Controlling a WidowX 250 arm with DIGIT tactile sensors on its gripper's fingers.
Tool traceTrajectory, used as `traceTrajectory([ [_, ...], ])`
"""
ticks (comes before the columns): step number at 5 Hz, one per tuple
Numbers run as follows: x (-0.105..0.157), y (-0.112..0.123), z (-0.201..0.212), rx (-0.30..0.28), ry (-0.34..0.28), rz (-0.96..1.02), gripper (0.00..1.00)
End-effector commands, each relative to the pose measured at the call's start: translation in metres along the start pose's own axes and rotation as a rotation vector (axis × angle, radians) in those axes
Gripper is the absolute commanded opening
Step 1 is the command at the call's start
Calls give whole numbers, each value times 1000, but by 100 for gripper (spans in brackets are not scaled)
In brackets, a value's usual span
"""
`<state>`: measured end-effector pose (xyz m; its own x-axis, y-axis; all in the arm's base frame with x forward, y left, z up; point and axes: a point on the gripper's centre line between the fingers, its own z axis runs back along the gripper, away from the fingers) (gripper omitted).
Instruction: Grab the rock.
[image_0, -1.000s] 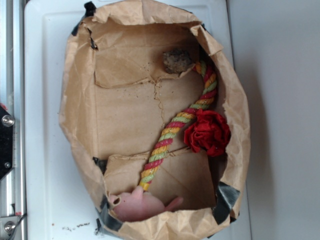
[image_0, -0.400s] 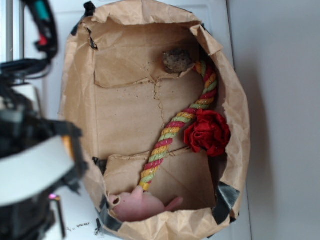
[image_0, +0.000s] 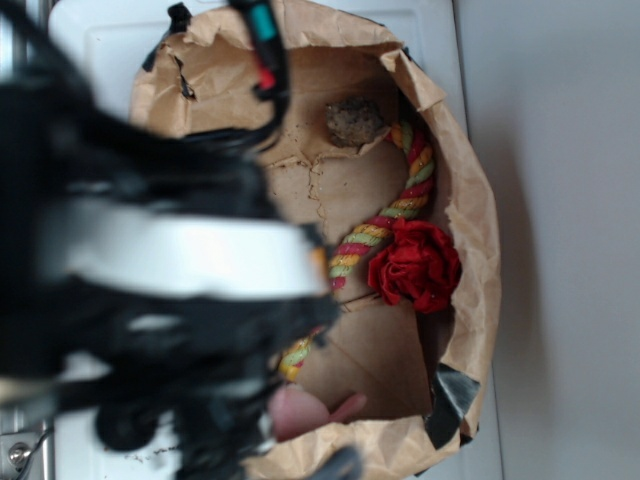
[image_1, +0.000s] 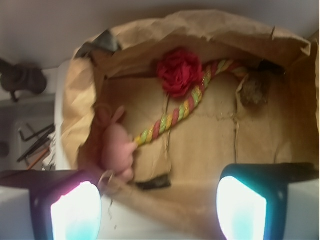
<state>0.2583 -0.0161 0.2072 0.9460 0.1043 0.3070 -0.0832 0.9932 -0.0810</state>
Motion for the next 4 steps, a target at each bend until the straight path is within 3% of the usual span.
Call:
traceTrajectory([
  [1, 22, 24, -21, 76, -41, 31, 100],
  [4, 28, 32, -35, 86, -72, 41, 100],
])
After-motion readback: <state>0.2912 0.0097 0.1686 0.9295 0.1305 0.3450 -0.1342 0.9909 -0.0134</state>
